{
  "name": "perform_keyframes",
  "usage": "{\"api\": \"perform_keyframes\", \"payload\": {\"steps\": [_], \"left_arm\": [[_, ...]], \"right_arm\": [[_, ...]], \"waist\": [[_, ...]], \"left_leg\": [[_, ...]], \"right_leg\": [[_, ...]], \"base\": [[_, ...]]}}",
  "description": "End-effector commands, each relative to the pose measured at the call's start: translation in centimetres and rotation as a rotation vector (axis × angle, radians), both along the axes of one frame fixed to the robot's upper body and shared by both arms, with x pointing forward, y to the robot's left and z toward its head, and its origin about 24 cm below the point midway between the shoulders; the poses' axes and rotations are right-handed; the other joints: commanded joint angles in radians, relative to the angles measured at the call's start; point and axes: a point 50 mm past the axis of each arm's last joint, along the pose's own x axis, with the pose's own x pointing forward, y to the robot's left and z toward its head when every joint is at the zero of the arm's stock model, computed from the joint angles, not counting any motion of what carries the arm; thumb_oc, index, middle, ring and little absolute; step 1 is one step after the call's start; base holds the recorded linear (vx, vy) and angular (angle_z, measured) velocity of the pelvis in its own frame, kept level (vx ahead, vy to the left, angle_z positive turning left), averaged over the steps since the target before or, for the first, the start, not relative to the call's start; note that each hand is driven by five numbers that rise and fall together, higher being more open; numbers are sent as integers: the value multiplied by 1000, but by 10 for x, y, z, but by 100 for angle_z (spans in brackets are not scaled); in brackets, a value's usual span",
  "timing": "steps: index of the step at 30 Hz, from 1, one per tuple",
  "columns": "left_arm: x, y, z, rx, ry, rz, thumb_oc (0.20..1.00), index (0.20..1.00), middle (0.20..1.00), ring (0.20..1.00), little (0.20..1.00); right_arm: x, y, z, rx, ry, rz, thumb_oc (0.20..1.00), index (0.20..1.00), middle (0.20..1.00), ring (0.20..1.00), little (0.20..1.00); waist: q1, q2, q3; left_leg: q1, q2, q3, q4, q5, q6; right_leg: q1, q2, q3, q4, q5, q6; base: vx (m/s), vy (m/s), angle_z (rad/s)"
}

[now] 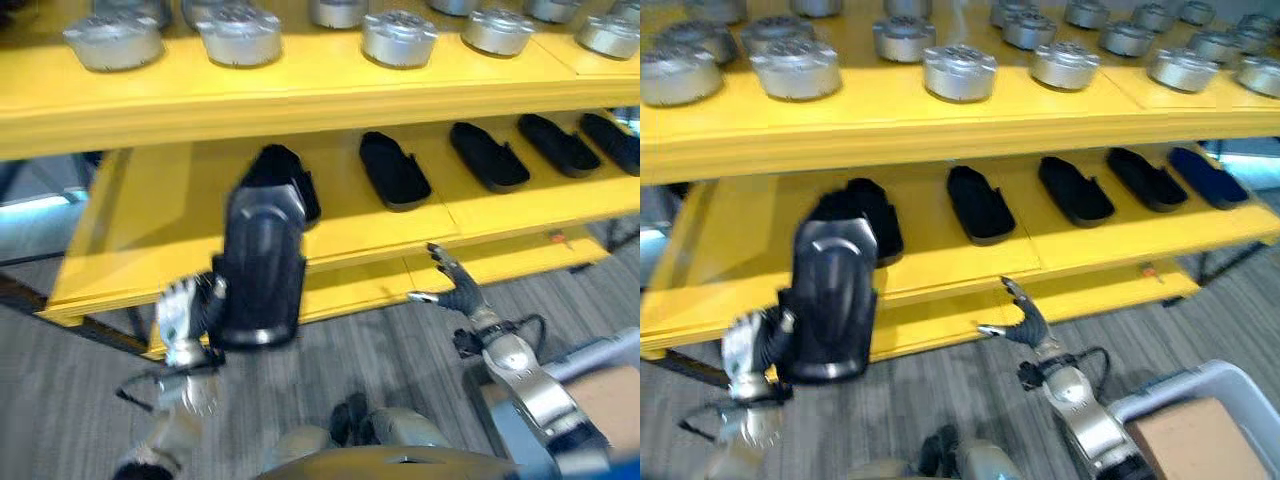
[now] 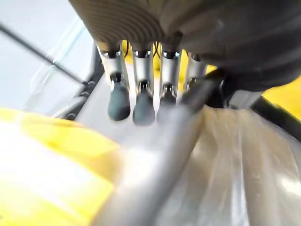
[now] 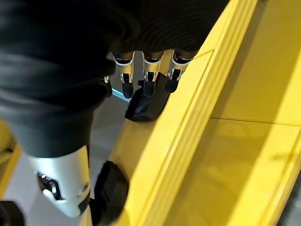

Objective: Move parts from the plastic box to the shelf.

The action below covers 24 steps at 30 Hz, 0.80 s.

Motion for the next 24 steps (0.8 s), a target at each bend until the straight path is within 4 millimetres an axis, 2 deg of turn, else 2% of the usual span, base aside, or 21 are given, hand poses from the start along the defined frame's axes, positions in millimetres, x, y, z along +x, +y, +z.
{"api": "perform_keyframes", "payload": {"steps": [1,3,5,6,8,9,11,12,13,14,15,16,17,23,24], "left_arm": [[45,-3,59,28,-304,-105,200,200,200,200,200],[46,-5,58,12,-274,-102,200,200,200,200,200],[60,-14,61,2,-250,-150,200,200,200,200,200],[63,-18,62,-5,-243,-162,200,200,200,200,200],[63,-24,58,-32,-235,-165,200,200,200,200,200],[62,-25,57,-39,-234,-163,200,200,200,200,200],[55,-22,52,-66,-219,-137,200,200,200,200,200],[53,-19,49,-68,-211,-111,200,200,200,200,200],[53,-18,46,-88,-204,-88,200,200,200,200,200],[54,-17,45,-95,-204,-73,200,200,200,200,200],[56,-18,45,-93,-198,-72,200,200,200,200,200],[59,-19,46,-86,-198,-81,200,200,200,200,200],[61,-19,47,-81,-198,-83,200,200,200,200,200],[65,-12,53,-56,-191,-108,200,200,200,200,200],[65,-11,54,-56,-190,-113,200,200,200,200,200]], "right_arm": [[18,22,36,91,-205,74,1000,1000,1000,1000,1000],[16,23,36,101,-216,66,1000,1000,1000,1000,1000],[8,12,35,97,-213,18,1000,1000,1000,1000,1000],[7,8,35,91,-214,8,1000,1000,1000,1000,1000],[8,3,34,77,-218,8,1000,1000,1000,1000,1000],[9,2,34,72,-219,11,1000,1000,1000,1000,1000],[8,0,37,56,-237,47,1000,1000,1000,1000,1000],[8,-1,40,55,-235,70,1000,1000,1000,1000,1000],[8,-1,43,47,-244,79,1000,1000,1000,1000,1000],[9,-2,44,55,-251,73,1000,1000,1000,1000,1000],[9,-4,44,45,-261,59,1000,1000,1000,1000,1000],[10,-6,46,46,-271,38,1000,1000,1000,1000,1000],[10,-8,47,53,-280,27,1000,1000,1000,1000,1000],[9,0,50,80,-294,11,1000,1000,1000,1000,1000],[9,0,50,77,-293,11,1000,1000,1000,1000,1000]], "waist": [[-11,-57,32],[-21,-48,38],[-104,-39,37],[-125,-40,38],[-149,-41,42],[-152,-37,41],[-160,-29,34],[-166,-25,33],[-174,-18,34],[-177,-4,38],[-183,5,44],[-192,12,43],[-191,17,40],[-162,-13,35],[-159,-17,35]], "left_leg": [[-56,49,-58,-1,44,-65],[-58,55,-27,8,40,-69],[-39,126,258,42,9,-106],[-34,155,314,65,3,-116],[-17,220,337,121,-2,-135],[-8,251,336,132,20,-146],[16,356,299,113,132,-189],[21,393,290,97,173,-202],[32,408,295,76,179,-206],[40,400,286,48,172,-207],[49,387,306,52,146,-204],[69,364,335,39,104,-193],[84,339,337,23,74,-185],[124,294,360,-13,23,-143],[124,291,364,-12,19,-139]], "right_leg": [[224,-114,-79,-280,164,107],[225,-121,-100,-286,165,108],[246,-165,-215,-302,158,124],[248,-180,-241,-298,158,125],[246,-209,-252,-274,153,118],[249,-214,-252,-270,148,114],[255,-226,-251,-256,128,107],[252,-239,-253,-242,118,108],[243,-256,-260,-223,111,114],[237,-269,-257,-201,104,121],[241,-282,-261,-182,97,127],[248,-299,-266,-176,101,139],[257,-310,-265,-179,108,150],[284,-386,-291,-181,157,228],[283,-391,-295,-176,158,231]], "base": [[-50,-144,-20],[-24,-102,28],[-34,20,106],[-76,94,219],[-39,153,122],[7,253,-35],[58,362,-31],[46,471,-4],[23,542,-6],[30,592,4],[68,668,5],[118,687,21],[138,712,23],[63,330,14],[-24,236,3]]}}
